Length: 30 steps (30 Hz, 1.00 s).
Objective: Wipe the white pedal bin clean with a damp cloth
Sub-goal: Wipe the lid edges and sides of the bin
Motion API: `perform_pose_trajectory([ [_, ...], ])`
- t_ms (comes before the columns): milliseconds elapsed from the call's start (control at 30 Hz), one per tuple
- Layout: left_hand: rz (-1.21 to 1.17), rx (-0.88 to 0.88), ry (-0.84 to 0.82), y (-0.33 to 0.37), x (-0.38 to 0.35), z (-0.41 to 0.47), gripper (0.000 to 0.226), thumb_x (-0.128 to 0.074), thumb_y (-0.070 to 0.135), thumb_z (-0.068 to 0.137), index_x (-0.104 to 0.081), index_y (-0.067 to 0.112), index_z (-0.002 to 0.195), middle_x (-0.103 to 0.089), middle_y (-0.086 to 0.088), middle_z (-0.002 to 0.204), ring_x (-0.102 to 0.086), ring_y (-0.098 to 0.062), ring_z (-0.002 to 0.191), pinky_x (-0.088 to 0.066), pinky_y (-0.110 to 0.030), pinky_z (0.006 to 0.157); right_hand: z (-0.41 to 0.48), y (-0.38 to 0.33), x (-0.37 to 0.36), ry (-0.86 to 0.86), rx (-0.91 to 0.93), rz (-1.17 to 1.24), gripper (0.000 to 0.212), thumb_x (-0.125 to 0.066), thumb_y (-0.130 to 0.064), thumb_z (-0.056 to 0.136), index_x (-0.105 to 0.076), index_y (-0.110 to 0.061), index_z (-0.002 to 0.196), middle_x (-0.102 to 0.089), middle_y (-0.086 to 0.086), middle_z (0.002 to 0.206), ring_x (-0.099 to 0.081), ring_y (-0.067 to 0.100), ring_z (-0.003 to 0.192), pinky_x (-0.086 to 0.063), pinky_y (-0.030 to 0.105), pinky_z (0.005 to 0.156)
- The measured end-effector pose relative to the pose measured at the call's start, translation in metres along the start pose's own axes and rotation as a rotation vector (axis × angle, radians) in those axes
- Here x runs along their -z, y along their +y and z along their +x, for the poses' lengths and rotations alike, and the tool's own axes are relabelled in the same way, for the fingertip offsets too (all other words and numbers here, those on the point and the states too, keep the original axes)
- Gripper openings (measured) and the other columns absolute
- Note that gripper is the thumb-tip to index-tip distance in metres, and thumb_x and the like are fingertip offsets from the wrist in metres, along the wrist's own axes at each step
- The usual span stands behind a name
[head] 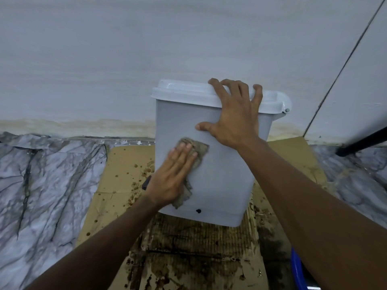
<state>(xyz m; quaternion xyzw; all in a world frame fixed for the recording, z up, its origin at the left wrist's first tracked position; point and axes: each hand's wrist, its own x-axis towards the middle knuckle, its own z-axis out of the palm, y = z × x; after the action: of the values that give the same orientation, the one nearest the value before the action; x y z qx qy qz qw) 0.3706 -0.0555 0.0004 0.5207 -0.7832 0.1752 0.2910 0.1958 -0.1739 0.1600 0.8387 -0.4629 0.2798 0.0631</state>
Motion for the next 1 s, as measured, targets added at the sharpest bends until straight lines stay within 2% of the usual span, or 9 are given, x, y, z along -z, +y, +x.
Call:
perform_pose_trajectory([
  [267, -0.054, -0.521, -0.286, 0.057, -0.039, -0.066, 0.046, -0.04, 0.013, 0.109, -0.039, 0.002, 0.154, -0.037, -0.017, 0.161, -0.027, -0.029, 0.154, -0.019, -0.045, 0.127, -0.001, 0.002, 0.003, -0.015, -0.008, 0.012, 0.102, -0.072, -0.076, 0.064, -0.035, -0.034, 0.15, -0.041, -0.003, 0.147, -0.033, 0.021, 0.14, -0.005, 0.052, 0.12],
  [333, -0.064, -0.422, -0.256, 0.05, -0.026, -0.069, 0.05, -0.048, 0.014, 0.106, -0.038, 0.002, 0.154, -0.034, -0.018, 0.161, -0.026, -0.029, 0.154, -0.022, -0.045, 0.126, -0.002, 0.002, 0.003, -0.009, -0.011, 0.026, 0.103, -0.073, -0.075, 0.063, -0.036, -0.034, 0.149, -0.042, -0.003, 0.146, -0.034, 0.022, 0.139, -0.005, 0.052, 0.12],
  [467, -0.115, 0.234, 0.09, 0.02, 0.01, -0.024, 0.062, -0.037, -0.001, 0.094, -0.027, -0.003, 0.154, -0.015, -0.015, 0.168, -0.013, -0.035, 0.157, -0.015, -0.049, 0.127, -0.005, -0.005, 0.003, 0.013, -0.003, 0.019, 0.102, -0.074, -0.074, 0.063, -0.037, -0.032, 0.149, -0.043, -0.002, 0.145, -0.035, 0.023, 0.138, -0.006, 0.053, 0.12],
  [500, -0.112, 0.356, 0.155, 0.015, 0.015, -0.007, 0.062, -0.037, 0.001, 0.094, -0.027, -0.004, 0.155, -0.015, -0.018, 0.168, -0.01, -0.037, 0.157, -0.012, -0.05, 0.128, -0.006, -0.006, 0.003, 0.008, -0.002, 0.01, 0.102, -0.073, -0.075, 0.063, -0.036, -0.033, 0.149, -0.043, -0.002, 0.145, -0.035, 0.023, 0.138, -0.006, 0.054, 0.12],
  [567, -0.089, 0.451, 0.205, 0.018, 0.017, 0.019, 0.063, -0.045, 0.019, 0.101, -0.028, -0.008, 0.155, -0.016, -0.027, 0.166, -0.009, -0.04, 0.157, -0.011, -0.052, 0.128, -0.007, -0.006, 0.005, 0.002, -0.007, 0.006, 0.102, -0.073, -0.075, 0.063, -0.036, -0.033, 0.149, -0.042, -0.003, 0.145, -0.035, 0.023, 0.138, -0.007, 0.054, 0.12],
  [633, -0.076, 0.425, 0.167, 0.031, 0.009, 0.032, 0.076, -0.051, 0.038, 0.1, -0.026, -0.007, 0.156, -0.017, -0.027, 0.166, -0.01, -0.04, 0.157, -0.011, -0.054, 0.127, -0.007, -0.006, 0.006, 0.001, -0.005, 0.014, 0.102, -0.073, -0.074, 0.064, -0.036, -0.033, 0.149, -0.043, -0.003, 0.145, -0.034, 0.023, 0.138, -0.007, 0.053, 0.119],
  [700, -0.028, 0.336, 0.139, 0.051, -0.006, 0.036, 0.079, -0.051, 0.045, 0.1, -0.024, -0.002, 0.157, -0.018, -0.025, 0.166, -0.012, -0.038, 0.157, -0.011, -0.052, 0.127, -0.009, -0.007, 0.006, -0.002, -0.003, 0.018, 0.101, -0.074, -0.073, 0.064, -0.035, -0.033, 0.149, -0.042, -0.002, 0.145, -0.033, 0.023, 0.139, -0.006, 0.053, 0.119],
  [900, 0.095, -0.012, 0.001, 0.075, -0.04, 0.01, 0.07, -0.048, 0.046, 0.104, -0.026, 0.01, 0.16, -0.022, -0.015, 0.166, -0.019, -0.032, 0.156, -0.021, -0.052, 0.126, -0.009, -0.002, 0.007, -0.008, 0.002, 0.013, 0.102, -0.074, -0.073, 0.065, -0.035, -0.033, 0.151, -0.042, -0.002, 0.147, -0.034, 0.024, 0.14, -0.006, 0.054, 0.119],
  [1000, 0.146, 0.045, 0.051, 0.056, -0.035, -0.002, 0.062, -0.036, 0.04, 0.109, -0.02, 0.007, 0.16, -0.016, -0.015, 0.168, -0.015, -0.031, 0.157, -0.022, -0.051, 0.125, -0.008, -0.004, 0.006, -0.003, 0.011, 0.004, 0.102, -0.073, -0.073, 0.065, -0.034, -0.032, 0.15, -0.042, -0.002, 0.146, -0.034, 0.023, 0.139, -0.005, 0.053, 0.119],
])
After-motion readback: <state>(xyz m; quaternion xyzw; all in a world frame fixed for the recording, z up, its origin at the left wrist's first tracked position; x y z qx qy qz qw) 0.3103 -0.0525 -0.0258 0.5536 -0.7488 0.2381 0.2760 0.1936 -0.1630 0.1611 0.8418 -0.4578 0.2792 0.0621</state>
